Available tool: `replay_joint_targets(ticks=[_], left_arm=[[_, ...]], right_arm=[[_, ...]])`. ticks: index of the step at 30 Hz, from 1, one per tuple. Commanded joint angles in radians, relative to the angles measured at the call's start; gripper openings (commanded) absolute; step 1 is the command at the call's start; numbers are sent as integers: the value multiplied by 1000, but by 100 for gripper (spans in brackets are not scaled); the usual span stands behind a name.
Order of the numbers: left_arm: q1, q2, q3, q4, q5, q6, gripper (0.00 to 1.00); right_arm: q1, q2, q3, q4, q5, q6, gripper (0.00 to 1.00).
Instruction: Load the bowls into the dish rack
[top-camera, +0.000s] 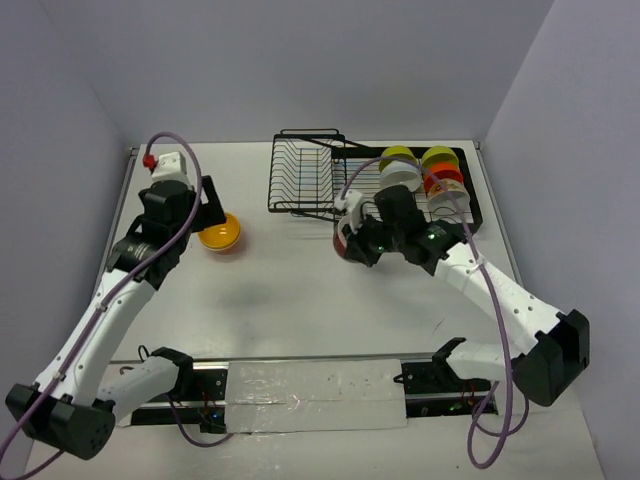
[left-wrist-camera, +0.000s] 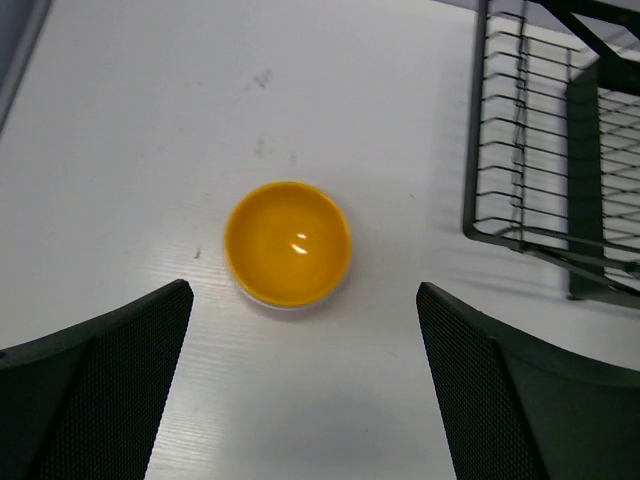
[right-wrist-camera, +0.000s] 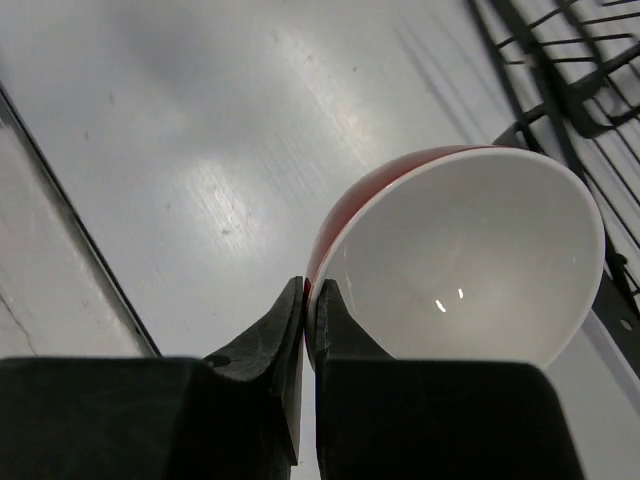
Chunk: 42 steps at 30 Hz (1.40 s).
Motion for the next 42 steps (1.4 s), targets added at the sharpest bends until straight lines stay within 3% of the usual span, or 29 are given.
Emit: replay_joint_targets(ticks=[1,5,10,11,19,31,42], left_arm=[[45,-85,-109,103,-92,-4,99],[81,-192,-232,221,-117,3,99],[84,-252,-350,353,-187,5,99],[84,-254,-364,373,-196,4,99],[85,-258,-419,580,-223,-27,99],[87,-119,-306,467,-197,-75,99],[85,-59,-249,432,-161,-64,99]], right_arm=[[-129,-55,71,152,-189,118,0],[-283,-48,22,401,-358,332,0],[-421,-14,-106,803,-422,684,0],[-433,6,-135,918,-420,721,0],[-563,153,-218,1282,-452,965,0],[-625,279,-268,1401,-368,1045,0],[-680,405,-354,1640,-317,1178,0]])
